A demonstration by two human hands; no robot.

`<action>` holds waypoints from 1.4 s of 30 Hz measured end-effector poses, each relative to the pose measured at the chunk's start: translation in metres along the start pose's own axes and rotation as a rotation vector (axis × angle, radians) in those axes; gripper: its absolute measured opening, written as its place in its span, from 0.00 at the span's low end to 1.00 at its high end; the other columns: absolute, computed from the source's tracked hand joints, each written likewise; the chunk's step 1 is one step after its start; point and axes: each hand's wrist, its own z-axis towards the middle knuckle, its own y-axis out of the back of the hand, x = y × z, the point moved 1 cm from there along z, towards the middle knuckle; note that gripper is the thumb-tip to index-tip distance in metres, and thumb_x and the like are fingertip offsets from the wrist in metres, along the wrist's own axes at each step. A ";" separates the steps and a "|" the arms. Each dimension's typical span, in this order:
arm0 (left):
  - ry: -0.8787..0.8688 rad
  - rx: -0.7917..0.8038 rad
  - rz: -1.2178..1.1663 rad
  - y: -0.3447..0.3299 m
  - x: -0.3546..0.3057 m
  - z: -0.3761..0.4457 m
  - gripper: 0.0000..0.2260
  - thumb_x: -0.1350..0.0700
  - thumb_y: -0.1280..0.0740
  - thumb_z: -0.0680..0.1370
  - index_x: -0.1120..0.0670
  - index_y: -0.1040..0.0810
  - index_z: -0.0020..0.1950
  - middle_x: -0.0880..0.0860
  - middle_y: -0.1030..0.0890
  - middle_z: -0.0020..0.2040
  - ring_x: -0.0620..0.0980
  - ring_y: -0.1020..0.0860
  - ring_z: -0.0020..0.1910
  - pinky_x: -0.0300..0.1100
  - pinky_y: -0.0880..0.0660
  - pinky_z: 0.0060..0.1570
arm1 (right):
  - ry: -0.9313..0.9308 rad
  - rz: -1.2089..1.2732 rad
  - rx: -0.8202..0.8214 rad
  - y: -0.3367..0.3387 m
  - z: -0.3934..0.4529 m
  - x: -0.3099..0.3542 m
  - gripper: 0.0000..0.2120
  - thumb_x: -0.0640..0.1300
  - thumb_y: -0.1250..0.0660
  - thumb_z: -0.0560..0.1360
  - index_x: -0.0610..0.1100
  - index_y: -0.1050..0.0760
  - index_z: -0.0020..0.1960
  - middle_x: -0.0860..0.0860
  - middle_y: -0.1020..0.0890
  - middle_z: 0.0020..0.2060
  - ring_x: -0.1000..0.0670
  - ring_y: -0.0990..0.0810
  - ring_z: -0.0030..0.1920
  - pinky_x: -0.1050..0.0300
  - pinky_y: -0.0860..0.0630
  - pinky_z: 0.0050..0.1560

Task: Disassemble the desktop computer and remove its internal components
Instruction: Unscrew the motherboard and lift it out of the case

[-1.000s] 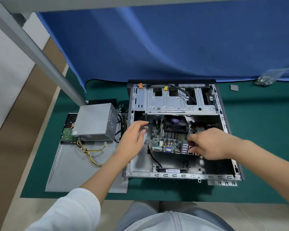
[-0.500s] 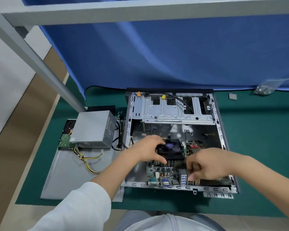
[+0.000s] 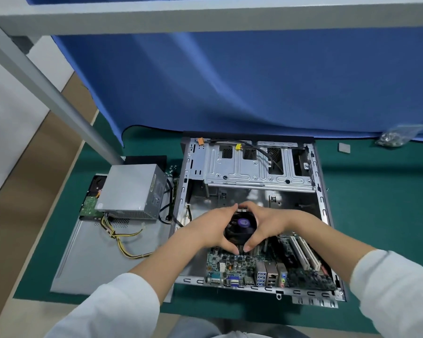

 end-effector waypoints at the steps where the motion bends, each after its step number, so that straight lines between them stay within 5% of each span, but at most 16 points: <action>1: -0.006 0.004 0.006 0.001 -0.001 0.001 0.52 0.45 0.21 0.64 0.57 0.49 0.78 0.54 0.36 0.73 0.52 0.35 0.70 0.42 0.38 0.69 | 0.013 -0.001 -0.017 -0.001 0.001 -0.003 0.49 0.51 0.18 0.57 0.52 0.43 0.69 0.55 0.28 0.60 0.54 0.26 0.60 0.62 0.30 0.62; 4: -0.053 0.005 0.061 0.008 -0.004 0.005 0.43 0.45 0.21 0.63 0.56 0.36 0.72 0.54 0.27 0.62 0.51 0.29 0.61 0.40 0.33 0.61 | 0.083 -0.025 -0.087 -0.002 -0.003 -0.003 0.33 0.55 0.18 0.56 0.59 0.33 0.55 0.61 0.22 0.51 0.63 0.23 0.51 0.73 0.29 0.50; 8: -0.108 0.010 0.097 0.024 -0.011 -0.001 0.32 0.44 0.21 0.62 0.53 0.26 0.61 0.51 0.22 0.51 0.49 0.24 0.50 0.42 0.27 0.51 | 0.116 -0.069 -0.132 0.001 -0.021 0.008 0.26 0.61 0.21 0.56 0.61 0.28 0.50 0.62 0.19 0.45 0.63 0.21 0.46 0.67 0.28 0.46; 15: -0.124 0.043 0.091 0.062 -0.036 -0.039 0.34 0.38 0.24 0.62 0.46 0.27 0.65 0.48 0.19 0.51 0.54 0.20 0.48 0.53 0.22 0.49 | 0.156 -0.232 -0.163 0.016 -0.072 0.050 0.28 0.67 0.28 0.62 0.53 0.25 0.56 0.58 0.20 0.43 0.57 0.22 0.43 0.61 0.27 0.44; 20: -0.136 -0.127 0.111 0.091 -0.057 -0.075 0.34 0.39 0.24 0.63 0.46 0.27 0.67 0.45 0.20 0.54 0.45 0.23 0.52 0.44 0.25 0.54 | 0.247 -0.259 -0.244 0.029 -0.105 0.082 0.18 0.66 0.28 0.63 0.57 0.26 0.44 0.61 0.22 0.34 0.63 0.25 0.34 0.69 0.32 0.35; 27: -0.167 -0.389 0.023 0.111 -0.042 -0.131 0.39 0.44 0.22 0.63 0.45 0.32 0.72 0.35 0.31 0.64 0.29 0.36 0.61 0.17 0.43 0.56 | 0.421 -0.281 -0.431 0.022 -0.115 0.127 0.23 0.70 0.28 0.59 0.62 0.28 0.50 0.61 0.21 0.44 0.64 0.24 0.43 0.67 0.30 0.42; 32: -0.131 -0.522 -0.179 0.089 0.010 -0.164 0.34 0.49 0.21 0.64 0.44 0.29 0.68 0.36 0.33 0.70 0.31 0.37 0.68 0.26 0.42 0.66 | 0.321 -0.585 -0.639 -0.013 -0.082 0.151 0.43 0.77 0.36 0.55 0.56 0.33 0.63 0.56 0.25 0.55 0.51 0.24 0.54 0.54 0.26 0.52; 36: -0.021 -0.719 -0.324 0.058 0.070 -0.171 0.15 0.50 0.26 0.70 0.40 0.23 0.55 0.39 0.24 0.60 0.33 0.27 0.59 0.32 0.32 0.62 | 0.288 -0.794 -0.688 -0.046 -0.047 0.152 0.50 0.77 0.37 0.59 0.50 0.41 0.71 0.53 0.30 0.62 0.48 0.25 0.59 0.51 0.26 0.51; 38: 0.106 -0.736 -0.319 0.037 0.108 -0.167 0.09 0.57 0.31 0.76 0.46 0.21 0.55 0.45 0.20 0.55 0.39 0.23 0.55 0.39 0.28 0.61 | 0.269 -0.823 -0.661 -0.056 -0.036 0.146 0.51 0.76 0.37 0.60 0.49 0.44 0.74 0.52 0.32 0.65 0.48 0.27 0.62 0.51 0.25 0.51; 42: 0.364 -0.435 0.037 -0.009 0.168 -0.144 0.29 0.54 0.32 0.76 0.58 0.38 0.74 0.56 0.29 0.68 0.54 0.32 0.68 0.45 0.35 0.67 | 0.233 -0.795 -0.653 -0.065 -0.030 0.129 0.53 0.76 0.37 0.61 0.49 0.48 0.75 0.53 0.34 0.66 0.49 0.28 0.62 0.53 0.26 0.51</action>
